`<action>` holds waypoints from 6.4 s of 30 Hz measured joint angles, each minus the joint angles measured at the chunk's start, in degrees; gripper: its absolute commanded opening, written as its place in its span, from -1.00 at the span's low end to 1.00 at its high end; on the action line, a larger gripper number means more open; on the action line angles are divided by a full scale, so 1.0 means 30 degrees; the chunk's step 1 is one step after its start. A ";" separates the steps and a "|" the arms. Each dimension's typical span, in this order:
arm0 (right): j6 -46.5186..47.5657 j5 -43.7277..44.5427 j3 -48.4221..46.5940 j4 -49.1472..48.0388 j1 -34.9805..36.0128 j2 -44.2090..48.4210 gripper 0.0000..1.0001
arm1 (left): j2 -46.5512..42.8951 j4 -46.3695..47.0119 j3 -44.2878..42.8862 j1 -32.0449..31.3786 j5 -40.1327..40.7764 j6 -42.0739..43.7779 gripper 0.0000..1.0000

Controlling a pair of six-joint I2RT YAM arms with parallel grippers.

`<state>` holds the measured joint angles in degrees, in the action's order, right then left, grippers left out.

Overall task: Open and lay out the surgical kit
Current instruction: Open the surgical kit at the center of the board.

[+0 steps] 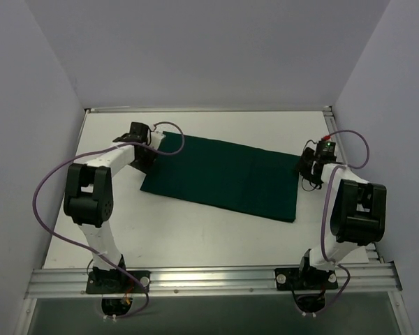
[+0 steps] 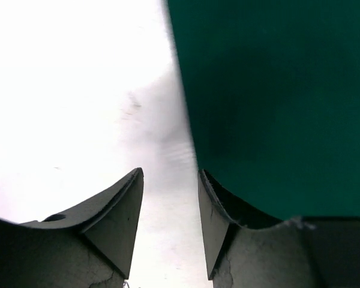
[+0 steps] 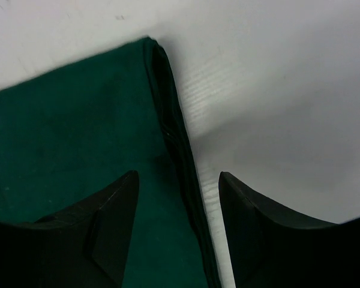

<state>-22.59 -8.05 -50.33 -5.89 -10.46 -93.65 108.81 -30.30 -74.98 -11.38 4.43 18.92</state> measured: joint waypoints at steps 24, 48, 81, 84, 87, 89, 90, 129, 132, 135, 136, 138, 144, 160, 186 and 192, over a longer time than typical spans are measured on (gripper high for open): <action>0.0044 -0.1945 -0.0867 -0.2659 0.0976 -0.3155 -0.93 | 0.3330 -0.2295 -0.4022 0.0481 -0.4124 -0.1880 -0.95; 0.0291 -0.1093 0.0182 0.0364 0.2878 0.0080 -0.90 | -0.3366 -0.2922 0.3927 0.2601 -0.3949 0.0430 -0.95; -0.4685 0.2120 0.3133 0.9697 0.3155 1.1803 -0.14 | -1.1876 -0.6856 0.9289 0.0896 -0.1982 1.1664 -0.21; -0.5136 0.2106 0.3759 1.0120 0.3264 1.1817 -0.13 | -1.1883 -0.6892 0.9908 0.0204 -0.1967 1.2743 -0.19; -0.5348 0.1989 0.4248 1.0338 0.3264 1.1591 -0.10 | -1.1883 -0.6462 1.0032 -0.1166 -0.1996 1.3121 -0.18; -0.5384 0.1880 0.4415 1.0338 0.3417 1.1242 -0.07 | -1.1876 -0.6149 1.0389 -0.2040 -0.1960 1.3355 -0.18; -0.5391 0.1807 0.4473 1.0346 0.3541 1.1023 -0.06 | -1.1876 -0.5974 1.0673 -0.2346 -0.1960 1.3471 -0.18; -0.7970 0.3745 0.6098 1.1744 0.7410 0.9326 -0.28 | -1.0673 -0.4685 1.1876 -0.2528 -0.0838 1.4090 -0.95; -0.8058 0.3956 0.6251 1.1504 0.7410 0.9326 -0.42 | -1.0673 -0.4692 1.1781 -0.2528 -0.0838 1.3945 -0.95; -0.8109 0.4073 0.6324 1.1213 0.7410 0.9326 -0.48 | -1.0666 -0.4692 1.1657 -0.2514 -0.0845 1.3886 -0.95; -0.8123 0.4102 0.6324 1.1132 0.7410 0.9326 -0.49 | -1.0666 -0.4692 1.1621 -0.2514 -0.0838 1.3857 -0.95; -0.8131 0.4131 0.6324 1.1038 0.7410 0.9326 -0.62 | -1.0666 -0.4685 1.1533 -0.2514 -0.0831 1.3828 -0.95; -0.8160 0.4189 0.6324 1.1009 0.7410 0.9479 -1.00 | -1.0622 -0.4685 1.1504 -0.2514 -0.0758 1.3814 -0.95; -0.7686 0.3985 0.3483 1.1424 0.7519 1.0251 -1.00 | -1.0542 -0.4947 1.0156 -0.1902 -0.0568 1.3442 -0.95; -0.4889 0.3694 -0.5450 0.7876 0.5901 0.3322 -1.00 | -0.7905 -0.2375 0.3490 -0.0401 0.1727 0.8619 -0.95; -0.4226 0.3344 -0.9712 0.6390 0.5333 -0.0852 -1.00 | -0.4787 -0.0816 -0.0809 -0.0080 0.2514 0.7468 -0.95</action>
<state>-35.27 1.98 -79.46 13.28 5.54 -96.20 94.45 -32.75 -77.41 -11.62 11.97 41.32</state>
